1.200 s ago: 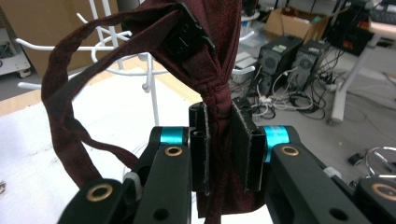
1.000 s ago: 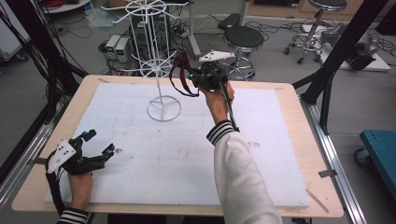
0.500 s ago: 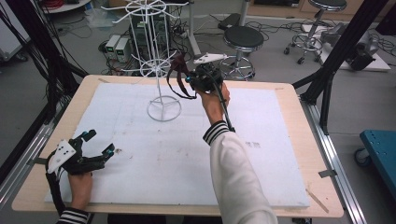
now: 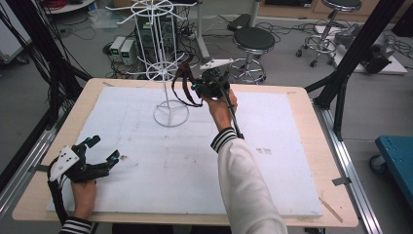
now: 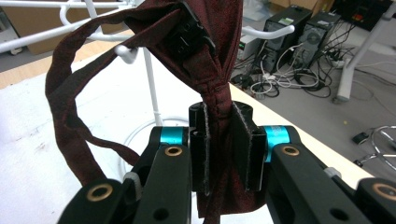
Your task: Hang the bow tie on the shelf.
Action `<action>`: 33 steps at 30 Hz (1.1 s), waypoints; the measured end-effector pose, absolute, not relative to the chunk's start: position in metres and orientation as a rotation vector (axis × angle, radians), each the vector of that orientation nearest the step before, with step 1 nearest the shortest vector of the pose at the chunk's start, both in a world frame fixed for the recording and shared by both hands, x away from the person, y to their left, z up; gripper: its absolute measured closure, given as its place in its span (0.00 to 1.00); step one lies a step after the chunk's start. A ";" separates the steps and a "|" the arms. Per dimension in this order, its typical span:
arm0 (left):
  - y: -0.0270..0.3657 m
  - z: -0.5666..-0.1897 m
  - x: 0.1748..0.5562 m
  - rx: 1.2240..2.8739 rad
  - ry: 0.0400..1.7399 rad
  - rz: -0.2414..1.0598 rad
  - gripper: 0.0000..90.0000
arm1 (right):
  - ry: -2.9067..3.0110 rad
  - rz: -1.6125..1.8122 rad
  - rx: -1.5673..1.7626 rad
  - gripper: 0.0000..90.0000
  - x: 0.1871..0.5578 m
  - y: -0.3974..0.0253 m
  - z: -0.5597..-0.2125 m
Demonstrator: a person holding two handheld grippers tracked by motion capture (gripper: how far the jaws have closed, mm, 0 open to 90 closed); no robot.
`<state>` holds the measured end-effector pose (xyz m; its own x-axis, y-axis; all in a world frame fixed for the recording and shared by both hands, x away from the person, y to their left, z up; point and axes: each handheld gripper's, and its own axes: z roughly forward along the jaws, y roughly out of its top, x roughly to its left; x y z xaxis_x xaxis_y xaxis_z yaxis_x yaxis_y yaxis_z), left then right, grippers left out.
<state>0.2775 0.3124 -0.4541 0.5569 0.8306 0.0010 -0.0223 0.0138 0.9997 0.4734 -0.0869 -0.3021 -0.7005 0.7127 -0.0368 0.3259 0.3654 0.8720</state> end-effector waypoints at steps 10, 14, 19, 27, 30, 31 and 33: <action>0.313 -0.454 0.277 1.413 0.746 0.774 0.10 | 2.258 1.284 0.891 0.85 0.475 -0.089 -0.307; 0.312 -0.454 0.277 1.412 0.746 0.775 0.10 | 2.264 1.285 0.884 0.81 0.475 -0.092 -0.308; 0.312 -0.454 0.277 1.413 0.747 0.775 0.10 | 2.290 1.381 0.874 0.51 0.474 -0.098 -0.307; 0.312 -0.454 0.277 1.412 0.746 0.776 0.10 | 2.286 1.349 0.796 0.01 0.456 -0.110 -0.310; 0.312 -0.454 0.277 1.409 0.746 0.774 0.10 | 2.286 1.361 0.805 0.01 0.450 -0.119 -0.305; 0.312 -0.454 0.277 1.410 0.747 0.775 0.10 | 2.273 1.377 0.803 0.01 0.447 -0.122 -0.302; 0.313 -0.454 0.277 1.412 0.746 0.773 0.10 | 2.217 1.423 0.779 0.01 0.439 -0.129 -0.300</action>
<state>0.2772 0.3125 -0.4541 0.5591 0.8291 0.0050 -0.0242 0.0103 0.9997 0.4394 -0.1287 -0.2996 -0.7688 0.6389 -0.0276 0.2411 0.3296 0.9128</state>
